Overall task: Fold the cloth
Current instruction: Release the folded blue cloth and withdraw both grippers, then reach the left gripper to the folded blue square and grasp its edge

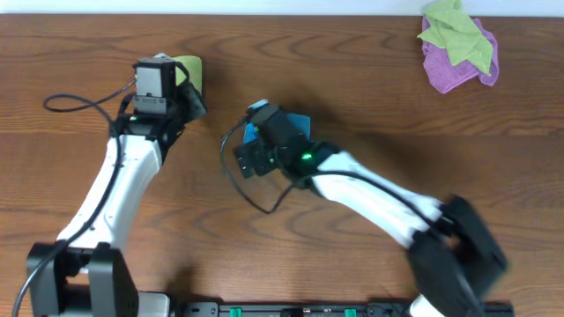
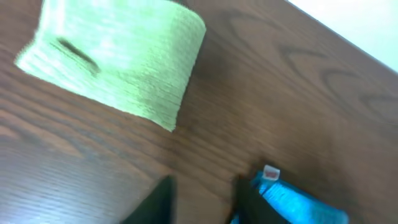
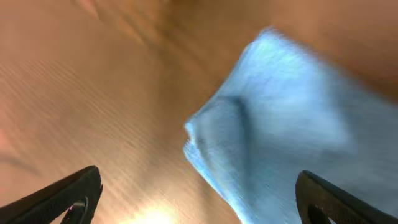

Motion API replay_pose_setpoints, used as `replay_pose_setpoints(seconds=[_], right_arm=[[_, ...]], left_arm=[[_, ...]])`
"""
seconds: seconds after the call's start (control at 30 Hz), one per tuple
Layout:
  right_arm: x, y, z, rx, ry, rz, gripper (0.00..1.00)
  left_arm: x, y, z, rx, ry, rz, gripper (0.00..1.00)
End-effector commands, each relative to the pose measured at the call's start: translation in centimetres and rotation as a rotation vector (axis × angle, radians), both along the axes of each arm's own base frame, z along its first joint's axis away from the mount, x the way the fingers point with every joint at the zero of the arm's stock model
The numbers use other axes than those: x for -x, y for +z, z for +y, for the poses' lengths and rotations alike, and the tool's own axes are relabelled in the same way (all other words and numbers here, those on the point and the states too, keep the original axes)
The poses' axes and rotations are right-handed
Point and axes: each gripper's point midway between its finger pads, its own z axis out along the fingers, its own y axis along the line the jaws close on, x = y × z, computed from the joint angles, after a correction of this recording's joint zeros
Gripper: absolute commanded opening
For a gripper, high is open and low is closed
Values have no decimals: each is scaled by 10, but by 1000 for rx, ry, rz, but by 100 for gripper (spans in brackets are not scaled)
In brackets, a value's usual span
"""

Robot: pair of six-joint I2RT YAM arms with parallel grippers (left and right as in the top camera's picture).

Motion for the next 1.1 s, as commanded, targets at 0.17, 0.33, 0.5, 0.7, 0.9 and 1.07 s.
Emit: replay_pose_setpoints(seconds=[0.17, 0.33, 0.5, 0.7, 0.9, 1.07], right_arm=[[36, 127, -115, -29, -203, -75, 99], [87, 170, -187, 5, -340, -157, 99], [150, 173, -241, -40, -449, -158, 99], [207, 164, -279, -213, -575, -167, 99], [242, 161, -300, -332, -621, -195, 99], [246, 158, -303, -348, -635, -179, 99]], left_arm=[[28, 20, -23, 225, -58, 72, 83], [49, 17, -53, 413, -109, 179, 81], [77, -17, -66, 484, -76, 317, 81], [91, -53, -84, 614, -54, 340, 82], [97, -75, -101, 663, -22, 323, 86], [107, -96, -114, 620, 21, 328, 89]])
